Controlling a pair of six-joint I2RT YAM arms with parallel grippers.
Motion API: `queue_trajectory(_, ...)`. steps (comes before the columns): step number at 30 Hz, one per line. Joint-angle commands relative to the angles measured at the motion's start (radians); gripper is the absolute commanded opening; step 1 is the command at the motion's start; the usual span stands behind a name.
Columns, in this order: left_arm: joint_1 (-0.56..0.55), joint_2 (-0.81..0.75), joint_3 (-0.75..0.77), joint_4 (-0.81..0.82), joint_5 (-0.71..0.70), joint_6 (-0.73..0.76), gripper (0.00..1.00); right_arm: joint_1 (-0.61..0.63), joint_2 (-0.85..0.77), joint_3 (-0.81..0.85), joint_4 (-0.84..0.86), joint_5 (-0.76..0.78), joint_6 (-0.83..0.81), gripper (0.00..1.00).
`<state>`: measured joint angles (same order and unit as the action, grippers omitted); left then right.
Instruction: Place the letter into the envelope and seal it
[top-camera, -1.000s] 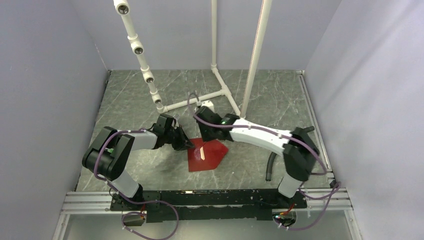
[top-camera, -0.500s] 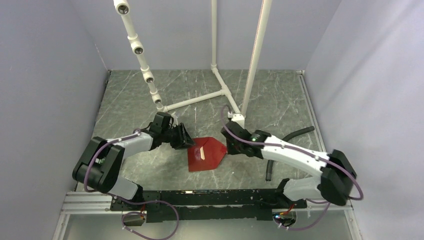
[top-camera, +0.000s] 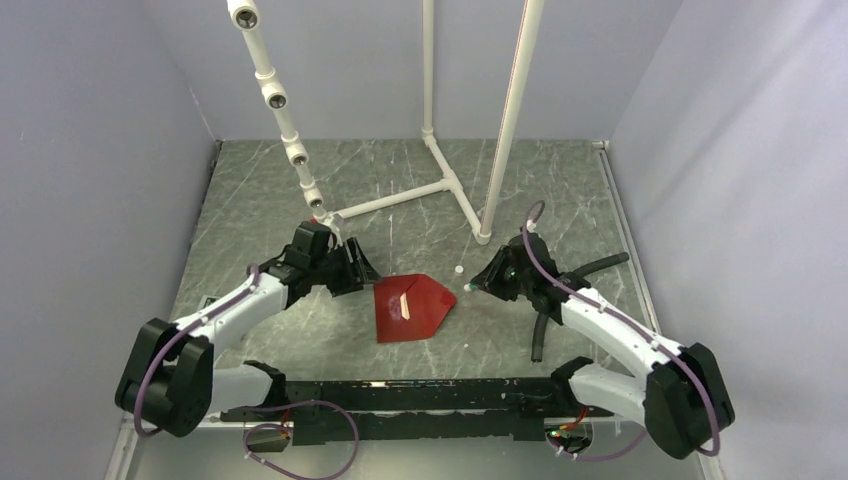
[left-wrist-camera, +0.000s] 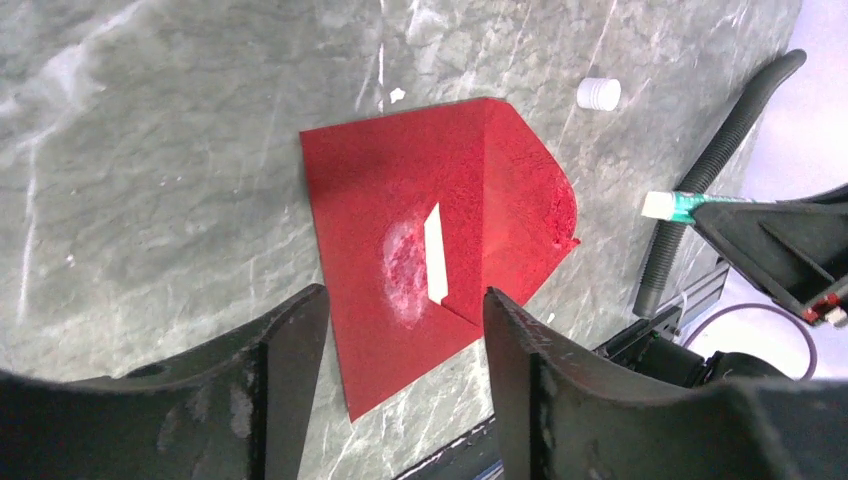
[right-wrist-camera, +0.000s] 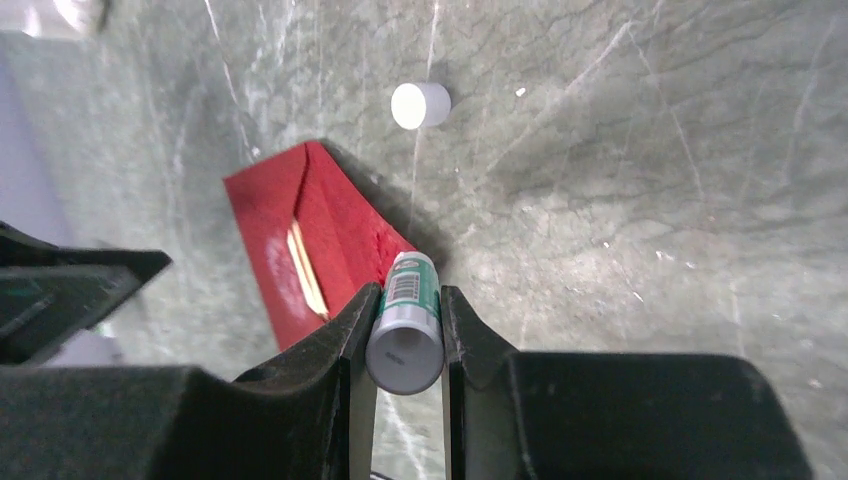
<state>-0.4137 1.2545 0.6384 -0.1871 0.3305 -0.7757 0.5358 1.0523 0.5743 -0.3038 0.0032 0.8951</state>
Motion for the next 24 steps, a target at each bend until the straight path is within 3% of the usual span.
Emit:
queue_trajectory(1, 0.002, -0.056, -0.037, -0.023, -0.084, -0.013, 0.66, -0.114, 0.067, -0.05, 0.268, -0.297, 0.116, 0.0)
queue_trajectory(10, 0.009, -0.014, -0.072, 0.023, -0.033, -0.025, 0.68, -0.236, 0.269, -0.07, 0.432, -0.48, 0.137, 0.09)
queue_trajectory(19, 0.01, 0.016, -0.095, 0.107, 0.015, -0.048, 0.66, -0.262, 0.389, -0.072, 0.51, -0.498, 0.13, 0.17)
queue_trajectory(22, 0.01, 0.025, -0.091, 0.101, 0.008, -0.047, 0.66, -0.269, 0.415, -0.07, 0.515, -0.485, 0.124, 0.26)
queue_trajectory(24, 0.01, 0.029, -0.087, 0.094, 0.003, -0.044, 0.67, -0.272, 0.416, -0.068, 0.505, -0.464, 0.119, 0.37)
